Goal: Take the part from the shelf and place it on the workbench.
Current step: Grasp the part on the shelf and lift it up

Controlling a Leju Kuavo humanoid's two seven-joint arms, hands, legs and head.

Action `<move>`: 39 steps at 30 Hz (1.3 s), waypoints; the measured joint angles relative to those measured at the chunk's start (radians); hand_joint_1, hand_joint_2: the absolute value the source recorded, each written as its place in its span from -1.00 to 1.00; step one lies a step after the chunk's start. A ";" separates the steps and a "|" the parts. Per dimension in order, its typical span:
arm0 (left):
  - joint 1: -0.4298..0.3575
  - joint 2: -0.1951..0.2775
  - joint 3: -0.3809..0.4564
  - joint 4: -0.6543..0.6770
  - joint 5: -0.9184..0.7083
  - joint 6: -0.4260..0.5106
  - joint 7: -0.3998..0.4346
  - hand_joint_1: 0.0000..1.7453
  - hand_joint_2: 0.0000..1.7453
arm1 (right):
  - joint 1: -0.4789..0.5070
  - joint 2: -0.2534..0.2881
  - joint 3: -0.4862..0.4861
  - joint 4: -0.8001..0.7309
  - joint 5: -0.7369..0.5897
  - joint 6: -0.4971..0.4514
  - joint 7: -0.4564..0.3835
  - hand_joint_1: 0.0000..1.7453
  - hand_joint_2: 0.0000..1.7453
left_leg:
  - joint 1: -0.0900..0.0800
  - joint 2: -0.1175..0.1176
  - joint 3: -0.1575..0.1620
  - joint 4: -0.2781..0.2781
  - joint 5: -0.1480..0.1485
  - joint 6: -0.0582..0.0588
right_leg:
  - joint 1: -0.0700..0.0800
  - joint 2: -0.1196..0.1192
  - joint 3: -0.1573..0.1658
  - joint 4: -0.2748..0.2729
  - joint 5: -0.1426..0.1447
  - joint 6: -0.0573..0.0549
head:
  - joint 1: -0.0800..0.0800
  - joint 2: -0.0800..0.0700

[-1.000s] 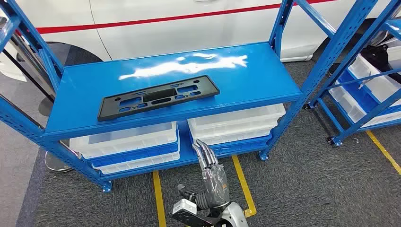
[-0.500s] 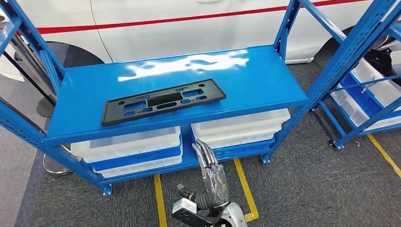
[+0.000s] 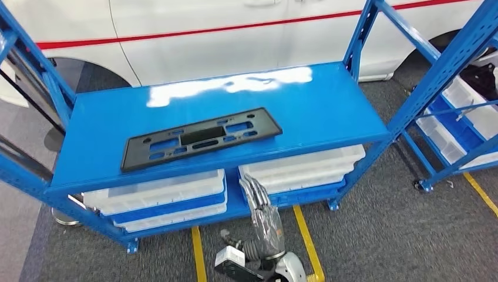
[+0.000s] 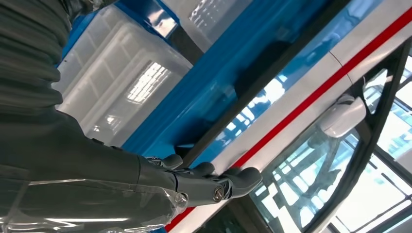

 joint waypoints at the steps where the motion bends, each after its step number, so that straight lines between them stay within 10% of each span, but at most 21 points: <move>1: -0.001 0.000 0.000 0.000 0.000 0.001 0.001 -1.00 -1.00 | -0.001 0.001 0.000 0.000 0.000 0.000 0.000 -1.00 1.00 | 0.001 0.000 -0.009 0.025 -0.010 -0.004 | -0.003 -0.001 0.013 -0.006 -0.003 -0.006 | 0.000 0.000; 6: -0.001 0.002 0.000 0.000 -0.005 0.004 0.005 -1.00 -1.00 | -0.001 0.002 0.001 0.001 0.000 0.000 0.000 -1.00 1.00 | 0.004 0.000 -0.171 0.256 -0.094 -0.019 | -0.005 -0.002 0.058 -0.012 -0.037 -0.013 | -0.001 0.000; 11: 0.004 0.004 0.000 0.000 -0.010 0.004 0.006 -1.00 -1.00 | -0.002 0.002 0.001 0.001 0.005 0.000 0.000 -1.00 1.00 | -0.003 0.002 -0.129 0.030 0.074 -0.004 | -0.004 0.000 0.118 -0.012 -0.087 0.004 | -0.001 0.000; 15: 0.006 0.004 0.000 0.000 -0.010 0.005 0.007 -1.00 -1.00 | -0.004 0.002 0.002 0.000 0.008 0.000 -0.001 -1.00 1.00 | -0.005 0.001 -0.107 -0.002 0.079 0.024 | 0.000 0.000 0.129 0.005 -0.095 0.024 | -0.001 0.000; 21: 0.005 0.004 0.000 0.000 -0.010 0.005 0.007 -1.00 -1.00 | -0.005 0.001 0.002 0.001 0.012 0.000 0.000 -1.00 1.00 | 0.001 0.001 -0.056 -0.022 0.048 0.044 | -0.013 -0.002 -0.061 0.274 -0.187 0.051 | -0.001 0.000; 27: 0.004 0.004 0.000 0.001 -0.013 0.004 0.006 -1.00 -1.00 | -0.004 -0.001 0.002 0.002 0.034 0.002 0.004 -1.00 1.00 | 0.000 -0.002 0.005 -0.021 -0.008 0.021 | -0.012 -0.006 -0.038 0.034 0.013 0.036 | -0.002 0.000; 31: 0.000 0.003 0.000 0.001 -0.014 0.004 0.005 -1.00 -1.00 | -0.003 -0.002 0.003 0.002 0.043 0.002 0.013 -1.00 1.00 | 0.001 0.000 0.006 0.009 -0.011 0.001 | -0.011 -0.003 -0.013 0.008 0.008 0.010 | -0.003 0.000; 36: -0.002 0.003 0.000 0.002 -0.019 0.006 0.006 -1.00 -1.00 | -0.004 -0.001 0.004 0.001 0.089 0.001 0.026 -1.00 1.00 | 0.005 0.001 -0.154 0.246 -0.098 -0.015 | -0.014 -0.004 0.034 -0.007 -0.016 -0.005 | -0.004 0.000; 39: 0.001 0.004 0.000 0.002 -0.022 0.008 0.003 -1.00 -1.00 | -0.007 -0.002 0.004 0.000 0.143 0.004 0.043 -1.00 1.00 | 0.005 0.001 -0.160 0.149 -0.010 -0.013 | -0.014 -0.001 0.063 -0.006 -0.037 -0.001 | -0.004 0.000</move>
